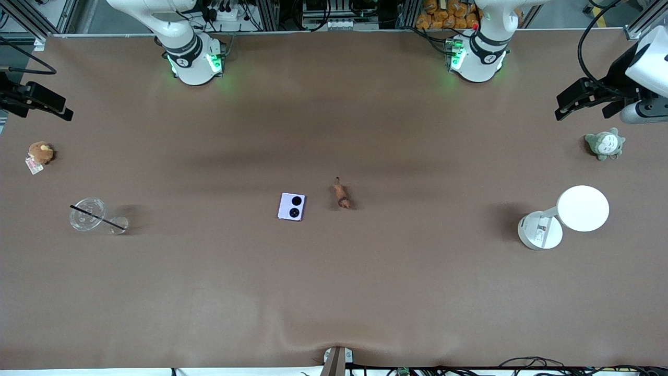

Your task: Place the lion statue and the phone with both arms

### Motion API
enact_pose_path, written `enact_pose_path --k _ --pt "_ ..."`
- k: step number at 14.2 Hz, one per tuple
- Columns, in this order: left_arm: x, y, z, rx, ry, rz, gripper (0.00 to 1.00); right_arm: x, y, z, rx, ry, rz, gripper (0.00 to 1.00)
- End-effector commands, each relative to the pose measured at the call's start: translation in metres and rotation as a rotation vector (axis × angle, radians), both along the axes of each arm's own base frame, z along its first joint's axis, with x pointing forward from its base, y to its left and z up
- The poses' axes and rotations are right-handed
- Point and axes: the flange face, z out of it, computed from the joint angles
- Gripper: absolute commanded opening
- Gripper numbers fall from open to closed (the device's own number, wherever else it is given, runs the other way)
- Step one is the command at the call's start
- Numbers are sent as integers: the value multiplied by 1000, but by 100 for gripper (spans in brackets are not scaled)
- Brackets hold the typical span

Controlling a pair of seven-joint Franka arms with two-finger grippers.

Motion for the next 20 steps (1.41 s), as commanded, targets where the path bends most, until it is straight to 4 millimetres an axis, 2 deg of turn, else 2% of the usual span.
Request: enact_pose_path --k 1,7,11,13,15,18,20 --pt "-4 4 3 -8 19 -10 100 -7 -1 5 15 -10 6 100" --pt "10 11 5 -18 12 -2 100 4 -1 14 12 -68 3 100" --pt "16 13 -5 -21 29 -3 100 6 6 15 -8 -72 22 100" --pt "20 15 -14 -22 47 0 100 6 0 23 -2 -90 9 100" --pt "20 20 -14 -22 47 10 100 10 1 17 7 -80 8 100" --pt "20 21 -13 -22 47 11 100 27 13 -11 8 -25 32 100" --pt "17 20 -9 -20 38 10 100 31 21 -20 -1 0 47 100"
